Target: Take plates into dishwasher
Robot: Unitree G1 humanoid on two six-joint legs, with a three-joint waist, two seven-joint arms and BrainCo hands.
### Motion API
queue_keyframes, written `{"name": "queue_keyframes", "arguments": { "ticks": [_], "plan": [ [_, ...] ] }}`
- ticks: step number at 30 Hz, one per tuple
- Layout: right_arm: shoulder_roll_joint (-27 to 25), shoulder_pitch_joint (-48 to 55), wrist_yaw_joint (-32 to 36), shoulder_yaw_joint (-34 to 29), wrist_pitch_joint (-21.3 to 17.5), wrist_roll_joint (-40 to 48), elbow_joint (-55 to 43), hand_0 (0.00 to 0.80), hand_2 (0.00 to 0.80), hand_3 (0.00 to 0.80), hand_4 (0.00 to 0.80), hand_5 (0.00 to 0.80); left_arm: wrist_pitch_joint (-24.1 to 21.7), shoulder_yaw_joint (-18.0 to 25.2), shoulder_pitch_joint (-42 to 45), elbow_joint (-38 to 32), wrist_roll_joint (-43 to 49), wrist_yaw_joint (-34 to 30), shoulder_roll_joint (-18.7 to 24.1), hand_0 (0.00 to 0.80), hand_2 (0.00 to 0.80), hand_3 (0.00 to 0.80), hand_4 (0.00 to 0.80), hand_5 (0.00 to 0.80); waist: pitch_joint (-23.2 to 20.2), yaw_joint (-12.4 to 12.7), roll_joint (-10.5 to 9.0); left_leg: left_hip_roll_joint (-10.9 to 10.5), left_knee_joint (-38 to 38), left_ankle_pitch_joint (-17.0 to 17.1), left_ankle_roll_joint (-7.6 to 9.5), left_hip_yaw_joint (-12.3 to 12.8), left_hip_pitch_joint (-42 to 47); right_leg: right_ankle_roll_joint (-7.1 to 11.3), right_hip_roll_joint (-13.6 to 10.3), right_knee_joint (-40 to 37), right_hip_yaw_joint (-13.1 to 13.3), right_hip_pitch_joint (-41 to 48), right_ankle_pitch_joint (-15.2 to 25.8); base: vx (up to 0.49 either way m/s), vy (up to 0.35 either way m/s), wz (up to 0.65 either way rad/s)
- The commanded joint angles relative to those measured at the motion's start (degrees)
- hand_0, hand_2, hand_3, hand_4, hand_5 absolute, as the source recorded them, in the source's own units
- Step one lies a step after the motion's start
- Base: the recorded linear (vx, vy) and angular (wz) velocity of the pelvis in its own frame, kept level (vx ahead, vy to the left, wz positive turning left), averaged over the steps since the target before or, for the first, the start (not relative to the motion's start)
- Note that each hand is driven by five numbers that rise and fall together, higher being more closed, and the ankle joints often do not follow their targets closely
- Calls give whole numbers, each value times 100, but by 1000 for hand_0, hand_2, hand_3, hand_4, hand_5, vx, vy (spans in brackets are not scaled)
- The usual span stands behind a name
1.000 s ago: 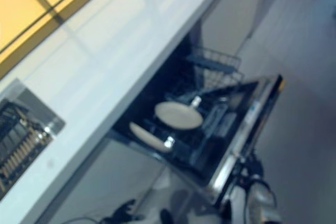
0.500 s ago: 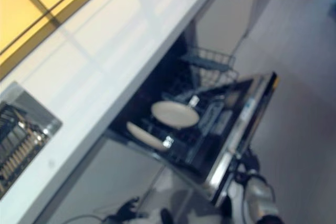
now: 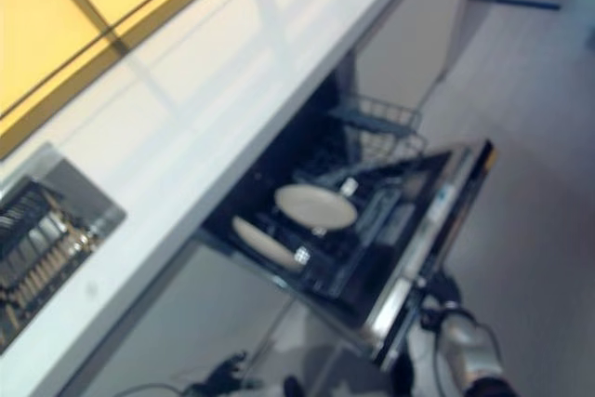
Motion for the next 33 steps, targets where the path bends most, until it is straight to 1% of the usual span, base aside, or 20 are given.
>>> {"name": "queue_keyframes", "arguments": {
  "ticks": [1,5,8,11,15,19,26,33],
  "plan": [
    [1026,-1477,753,1000,-86,-91,-692,0,0,0,0,0,-86,-147,-169,109,-155,-55,208,0,0,0,0,0,-193,666,-352,-265,-1,-3,30,-256,-265,-101,-286,1350,-226,-253,-1096,93,68,-1],
    [1076,-1574,717,967,-70,-127,-640,0,0,0,0,0,-54,-81,-39,140,-59,-101,257,0,0,0,0,0,-214,808,-440,-343,-1,-84,95,-339,-200,-48,-351,1327,-286,-177,-1050,101,52,0],
    [1072,-1634,754,974,-102,-106,-575,0,0,0,0,0,-93,-29,84,190,-36,-88,306,0,0,0,0,0,-230,924,-556,-391,0,-142,157,-391,-135,1,-400,1294,-319,-106,-985,120,55,9],
    [1095,-1685,822,984,-125,-99,-524,0,0,0,0,0,-94,10,148,201,-55,-66,324,0,0,0,0,0,-234,994,-634,-405,25,-187,194,-417,-101,35,-427,1269,-318,-59,-939,108,57,6],
    [1155,-1769,933,996,-186,-64,-482,0,0,0,0,0,-21,45,217,150,-50,-49,411,0,0,0,0,0,-237,1121,-795,-420,52,-242,255,-518,-64,94,-432,1220,-292,48,-876,119,24,-2],
    [1170,-1846,1079,1018,-273,-20,-474,0,0,0,0,0,44,95,285,132,-41,-43,480,0,0,0,0,0,-264,1248,-926,-427,54,-278,305,-579,-13,167,-452,1140,-327,154,-779,111,25,4],
    [1187,-2104,1126,994,-313,-25,-492,0,0,0,0,0,137,200,352,96,7,-82,599,0,0,0,0,0,-294,1450,-1079,-425,56,-337,362,-628,36,223,-486,1034,-379,283,-664,67,10,8],
    [1197,-2290,1145,965,-332,-14,-513,0,0,0,0,0,221,239,368,51,-7,-119,654,0,0,0,0,0,-283,1576,-1152,-421,133,-386,409,-672,56,232,-510,1027,-374,383,-642,37,3,3]
  ]
}}
